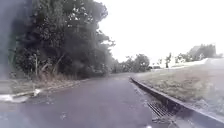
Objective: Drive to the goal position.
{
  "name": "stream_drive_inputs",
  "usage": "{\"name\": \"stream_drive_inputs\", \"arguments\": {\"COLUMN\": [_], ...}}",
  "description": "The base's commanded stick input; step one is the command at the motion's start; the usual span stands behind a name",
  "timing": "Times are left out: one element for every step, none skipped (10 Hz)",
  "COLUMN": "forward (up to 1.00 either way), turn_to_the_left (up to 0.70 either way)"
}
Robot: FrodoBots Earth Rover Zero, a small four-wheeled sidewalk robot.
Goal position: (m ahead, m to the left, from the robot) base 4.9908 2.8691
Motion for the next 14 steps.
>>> {"name": "stream_drive_inputs", "arguments": {"forward": [1.0,1.0,1.0,1.0,1.0,1.0,1.0,1.0,1.0,1.0,1.0,1.0,1.0,1.0], "turn_to_the_left": [0.0,0.0,0.0,0.0,0.0,0.0,0.0,0.0,0.0,0.0,0.0,0.0,0.0,0.0]}}
